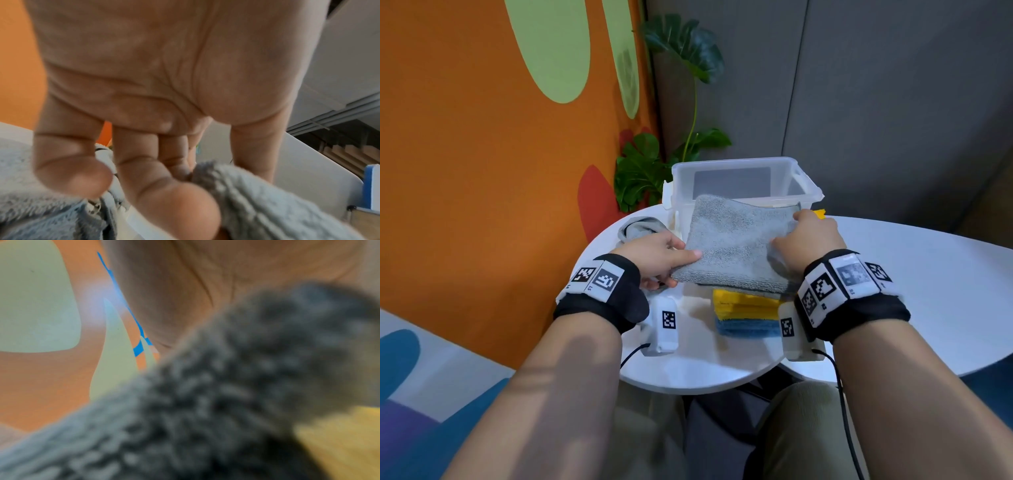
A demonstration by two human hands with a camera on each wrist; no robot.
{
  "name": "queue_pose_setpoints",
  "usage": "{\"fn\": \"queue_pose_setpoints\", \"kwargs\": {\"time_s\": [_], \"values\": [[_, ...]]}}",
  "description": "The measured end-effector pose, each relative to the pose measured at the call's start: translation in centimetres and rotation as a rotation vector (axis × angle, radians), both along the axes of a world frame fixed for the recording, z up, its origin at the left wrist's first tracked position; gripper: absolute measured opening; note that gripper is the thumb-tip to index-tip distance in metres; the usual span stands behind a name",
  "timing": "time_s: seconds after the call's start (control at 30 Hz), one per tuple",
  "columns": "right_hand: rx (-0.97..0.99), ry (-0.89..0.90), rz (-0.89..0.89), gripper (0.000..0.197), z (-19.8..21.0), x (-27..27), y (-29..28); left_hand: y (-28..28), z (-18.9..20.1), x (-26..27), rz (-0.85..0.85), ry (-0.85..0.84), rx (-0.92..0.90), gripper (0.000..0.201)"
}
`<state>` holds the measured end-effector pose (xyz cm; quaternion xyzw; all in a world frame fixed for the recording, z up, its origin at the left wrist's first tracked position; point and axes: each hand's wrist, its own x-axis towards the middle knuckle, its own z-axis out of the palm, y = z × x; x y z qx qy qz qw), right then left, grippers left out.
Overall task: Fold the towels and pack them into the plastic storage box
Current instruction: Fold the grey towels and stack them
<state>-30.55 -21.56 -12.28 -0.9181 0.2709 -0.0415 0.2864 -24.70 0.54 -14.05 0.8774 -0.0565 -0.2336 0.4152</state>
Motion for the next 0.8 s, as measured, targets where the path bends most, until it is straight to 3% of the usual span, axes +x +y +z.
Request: {"fn": "queue_pose_setpoints", "kwargs": {"time_s": [0.1, 0.17, 0.27, 0.37, 0.47, 0.57, 0.7, 0.8], "values": [[-0.147, -0.047, 0.031, 0.047, 0.9, -0.2, 1.4, 0.0, 0.5, 0.0, -0.049, -0.002, 0.092, 0.031], [-0.168, -0.132, 0.165, 0.038, 1.3, -0.3, 2.6, 0.0, 0.5, 0.2, -0.054, -0.013, 0.134, 0.039], [-0.101, -0.193, 0.418, 0.006, 1.5, -0.6, 4.8, -0.1, 0.2, 0.4, -0.023, -0.042, 0.104, 0.036], [-0.015, -0.085, 0.603, 0.016, 1.2, -1.1, 6.5, -0.4, 0.2, 0.3, 0.006, -0.039, 0.06, 0.029], [-0.088, 0.031, 0.707, 0.018, 0.6, -1.0, 7.1, -0.8, 0.4, 0.2, 0.046, -0.053, 0.019, 0.024], [-0.142, 0.022, 0.685, 0.023, 0.6, -0.8, 7.0, -1.1, 0.4, -0.1, 0.068, -0.058, -0.008, 0.023], [-0.095, -0.024, 0.675, 0.021, 1.2, -1.1, 6.3, -1.0, 0.2, 0.1, 0.145, -0.171, -0.016, 0.027], [-0.072, 0.012, 0.707, 0.018, 1.5, -1.4, 6.1, -1.4, 0.0, 0.1, 0.168, -0.166, -0.045, 0.028]]}}
